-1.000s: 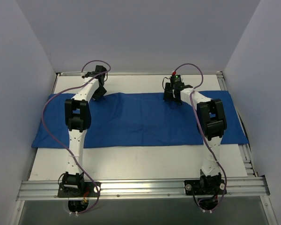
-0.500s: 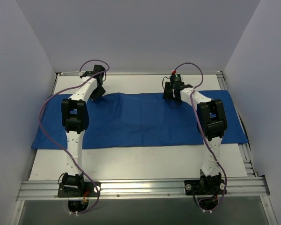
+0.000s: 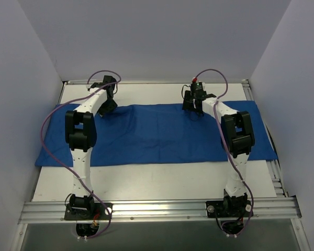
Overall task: Open and lay out the surgical kit
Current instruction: Open the surgical kit at the center of the board.
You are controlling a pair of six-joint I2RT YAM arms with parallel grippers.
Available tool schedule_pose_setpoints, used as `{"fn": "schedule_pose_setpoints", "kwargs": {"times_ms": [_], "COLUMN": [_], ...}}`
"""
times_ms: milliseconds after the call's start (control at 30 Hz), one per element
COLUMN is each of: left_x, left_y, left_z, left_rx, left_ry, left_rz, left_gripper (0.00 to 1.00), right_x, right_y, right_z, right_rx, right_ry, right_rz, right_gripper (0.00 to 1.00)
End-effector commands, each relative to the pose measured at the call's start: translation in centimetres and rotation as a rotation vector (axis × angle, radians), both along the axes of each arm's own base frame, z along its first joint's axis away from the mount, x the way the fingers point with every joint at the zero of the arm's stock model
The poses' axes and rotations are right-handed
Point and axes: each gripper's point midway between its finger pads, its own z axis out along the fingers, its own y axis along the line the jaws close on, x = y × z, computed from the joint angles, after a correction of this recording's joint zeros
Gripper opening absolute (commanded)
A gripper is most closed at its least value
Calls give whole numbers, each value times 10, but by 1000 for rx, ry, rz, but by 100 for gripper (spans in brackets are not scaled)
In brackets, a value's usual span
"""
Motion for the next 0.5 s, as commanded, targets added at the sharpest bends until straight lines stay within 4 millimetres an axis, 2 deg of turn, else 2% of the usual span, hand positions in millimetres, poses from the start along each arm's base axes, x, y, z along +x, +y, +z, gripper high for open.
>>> {"fn": "schedule_pose_setpoints", "kwargs": {"times_ms": [0, 267, 333, 467], "left_x": [3, -13, -12, -13], "left_y": [-2, 4, 4, 7], "left_z": [29, 23, 28, 22], "left_rx": [-28, -24, -29, -30], "left_ry": [-70, -70, -101, -97], "left_rz": [10, 54, 64, 67], "left_gripper": [68, 68, 68, 68], "right_x": [-1, -3, -4, -4], "right_y": [1, 0, 0, 0], "right_z": [30, 31, 30, 29], "right_rx": [11, 15, 15, 18], "right_ry": [-50, -54, -54, -54], "right_rz": [-7, -17, -19, -16], "right_gripper": [50, 50, 50, 50]}}
